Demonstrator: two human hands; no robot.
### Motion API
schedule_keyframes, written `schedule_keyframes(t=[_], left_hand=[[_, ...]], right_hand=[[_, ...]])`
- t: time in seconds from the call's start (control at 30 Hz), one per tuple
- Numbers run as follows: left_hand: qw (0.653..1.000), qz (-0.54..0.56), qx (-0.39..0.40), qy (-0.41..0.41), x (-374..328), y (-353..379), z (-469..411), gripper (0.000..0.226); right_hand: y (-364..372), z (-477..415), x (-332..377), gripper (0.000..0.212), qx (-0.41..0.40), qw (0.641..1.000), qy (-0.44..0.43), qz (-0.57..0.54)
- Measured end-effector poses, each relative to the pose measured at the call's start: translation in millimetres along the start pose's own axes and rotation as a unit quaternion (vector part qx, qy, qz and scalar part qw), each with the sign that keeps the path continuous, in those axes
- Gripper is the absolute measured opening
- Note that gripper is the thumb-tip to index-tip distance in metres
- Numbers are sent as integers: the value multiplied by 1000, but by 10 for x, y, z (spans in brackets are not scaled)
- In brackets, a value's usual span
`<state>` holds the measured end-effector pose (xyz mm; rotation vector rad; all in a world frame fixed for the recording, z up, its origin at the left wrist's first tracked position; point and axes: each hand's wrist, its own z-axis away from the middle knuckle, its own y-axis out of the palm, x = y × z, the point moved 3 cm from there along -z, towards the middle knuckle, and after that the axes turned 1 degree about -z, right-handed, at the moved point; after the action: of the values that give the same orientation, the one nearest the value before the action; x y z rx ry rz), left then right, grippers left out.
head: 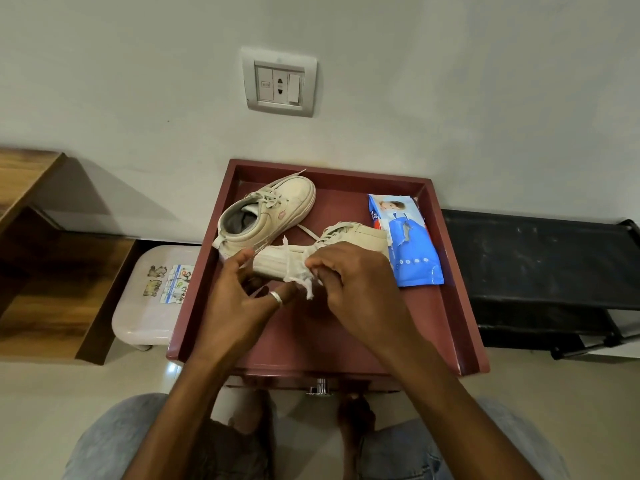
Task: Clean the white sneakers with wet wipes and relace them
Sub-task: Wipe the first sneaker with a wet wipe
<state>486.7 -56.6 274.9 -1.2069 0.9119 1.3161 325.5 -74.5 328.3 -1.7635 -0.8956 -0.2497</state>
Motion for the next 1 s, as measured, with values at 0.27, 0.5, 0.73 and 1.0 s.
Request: schedule_keyframes(t=[0.27,0.5,0.73,1.0], left_hand=[[991,115,13,-59,4,-42,-6,25],[981,157,-12,-112,60,-50,-48,55],[976,172,-18,-130,59,-44,-37,52],[977,160,-21,-139,90,-63,-53,47]], right_hand=[[171,28,172,14,31,997,-62,21],[1,31,-274,14,44,996,66,40],[177,53,132,17,37,999,-30,-22],[26,54,-371,16,36,995,87,30]])
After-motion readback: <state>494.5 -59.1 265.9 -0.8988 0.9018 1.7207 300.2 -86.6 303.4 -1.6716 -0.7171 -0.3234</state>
